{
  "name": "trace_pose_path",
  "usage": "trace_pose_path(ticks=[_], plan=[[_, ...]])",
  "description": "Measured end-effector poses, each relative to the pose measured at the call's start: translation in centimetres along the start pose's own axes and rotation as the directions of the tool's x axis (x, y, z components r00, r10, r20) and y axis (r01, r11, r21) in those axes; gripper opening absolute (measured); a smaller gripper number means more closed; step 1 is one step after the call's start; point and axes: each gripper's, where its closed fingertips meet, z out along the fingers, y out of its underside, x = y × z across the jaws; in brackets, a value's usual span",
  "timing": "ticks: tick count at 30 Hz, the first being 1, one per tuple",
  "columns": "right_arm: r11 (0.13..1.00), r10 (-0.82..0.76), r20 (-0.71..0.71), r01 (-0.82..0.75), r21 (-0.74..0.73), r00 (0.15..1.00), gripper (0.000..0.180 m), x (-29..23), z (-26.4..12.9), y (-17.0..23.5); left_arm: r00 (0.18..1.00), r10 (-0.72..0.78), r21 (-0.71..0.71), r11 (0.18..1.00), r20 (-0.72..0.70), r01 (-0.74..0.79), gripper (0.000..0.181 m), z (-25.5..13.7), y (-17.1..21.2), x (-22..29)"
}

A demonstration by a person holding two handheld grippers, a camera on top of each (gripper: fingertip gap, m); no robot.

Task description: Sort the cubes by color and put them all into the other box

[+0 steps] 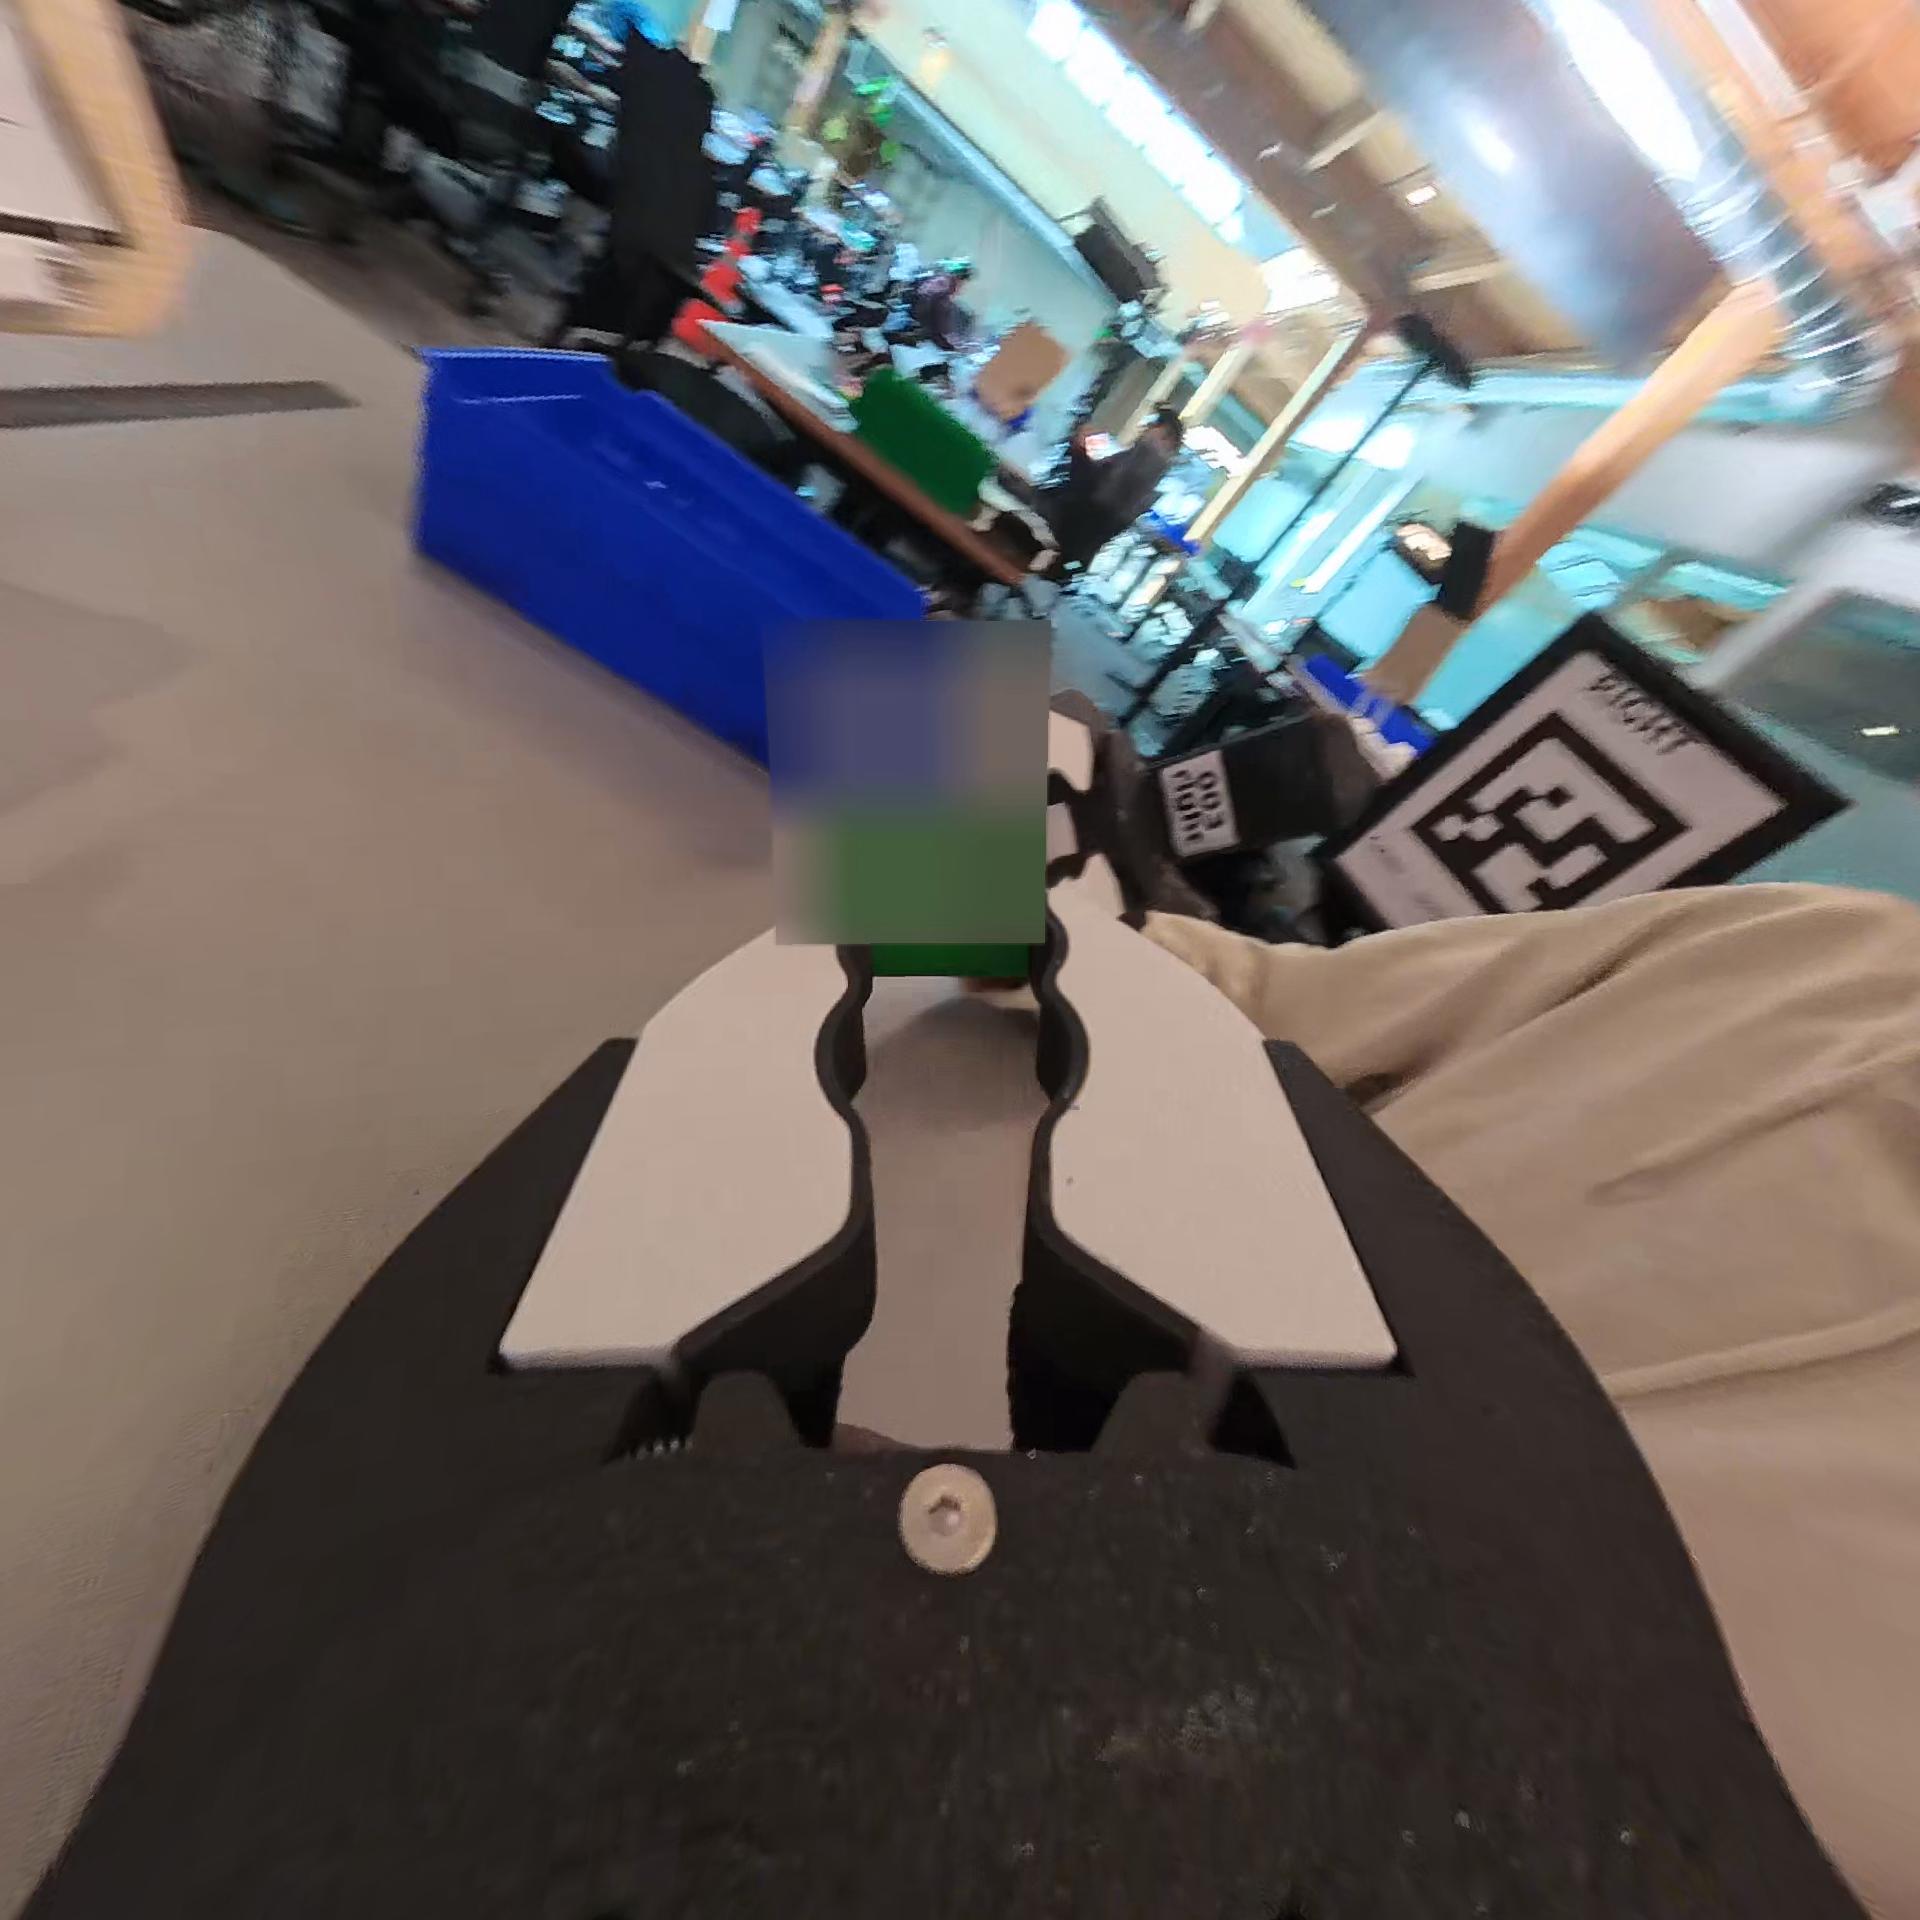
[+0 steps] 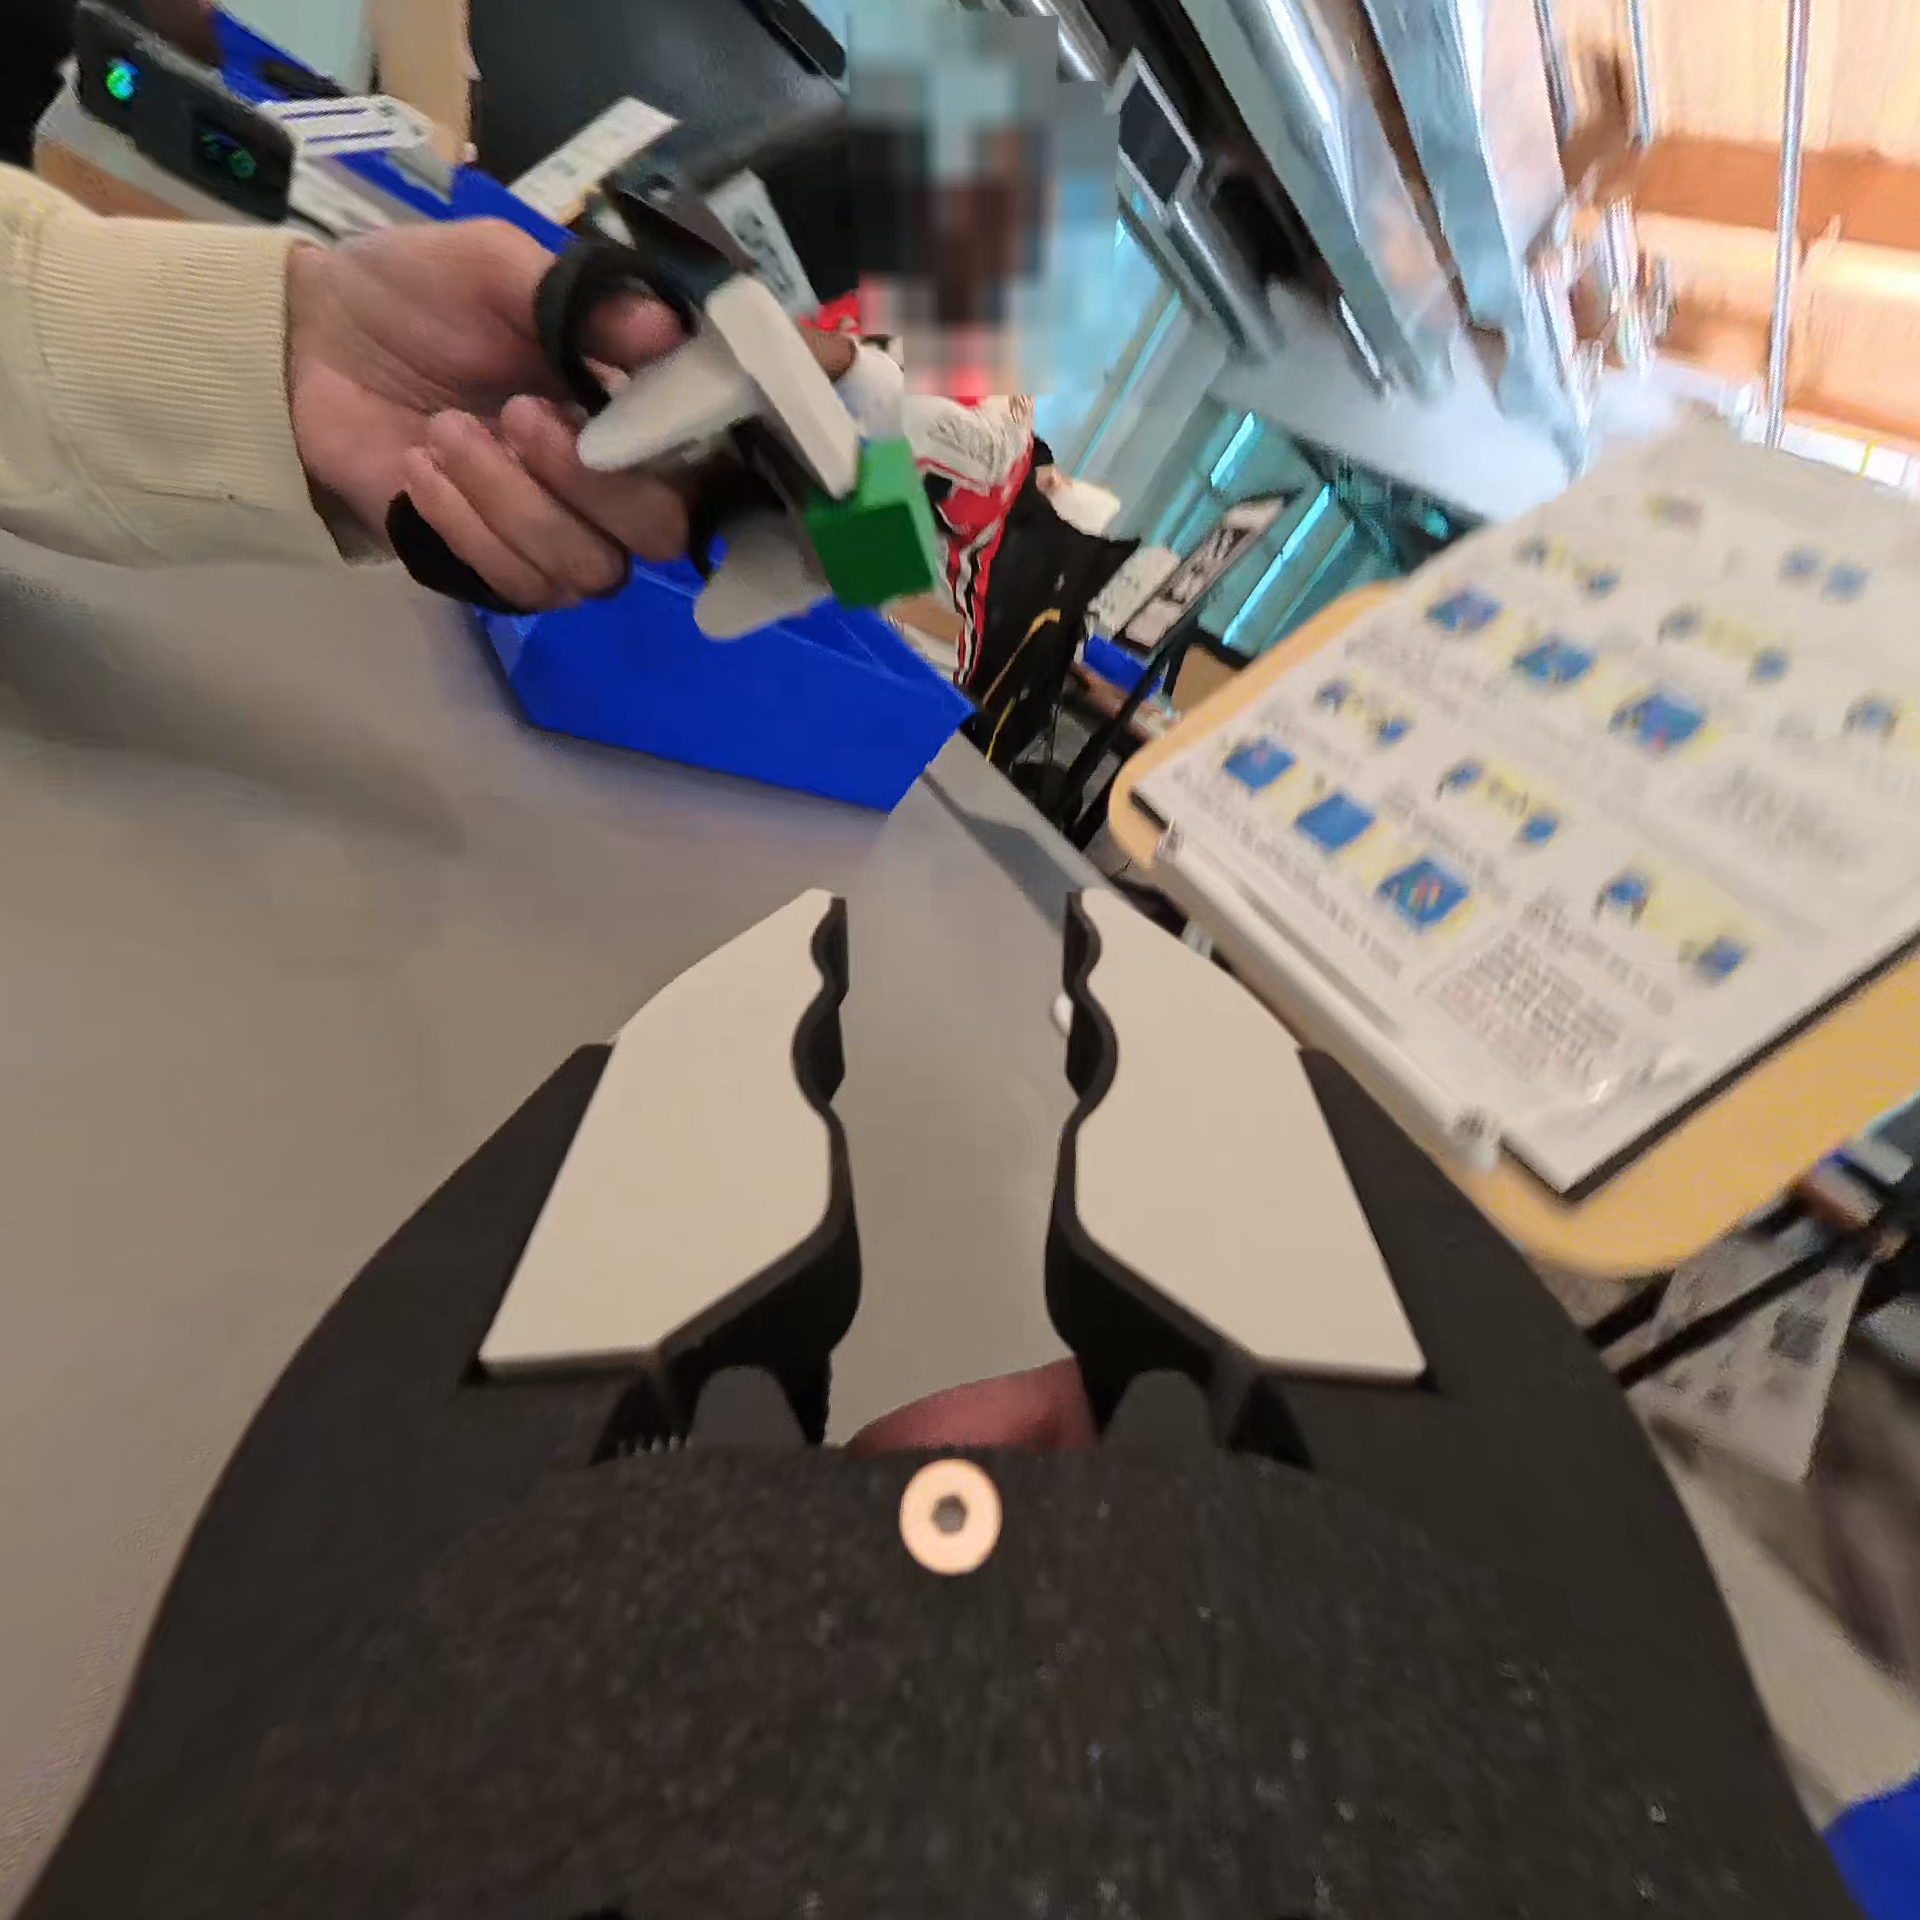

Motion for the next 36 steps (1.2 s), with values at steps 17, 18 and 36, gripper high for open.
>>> trace_pose_path(ticks=[17, 18, 36], plan=[[0.962, -0.265, 0.046, 0.261, 0.082, 0.963, 0.03, -0.4, 4.2, -3.3, 0.925, -0.222, -0.017, 0.974, -0.308, 0.228, 0.028, 6.5, 1.6, 2.1], [0.962, -0.265, 0.048, 0.261, 0.08, 0.963, 0.03, -0.5, 4.2, -3.3, 0.924, -0.223, -0.019, 0.973, -0.312, 0.229, 0.028, 6.3, 1.6, 2.1], [0.86, 0.26, -0.33, -0.373, -0.348, 0.907, 0.029, 2.2, -2.3, 8.9, 0.54, 0.097, -0.005, 0.985, 0.836, -0.17, 0.055, -6.3, 8.5, -7.5]])
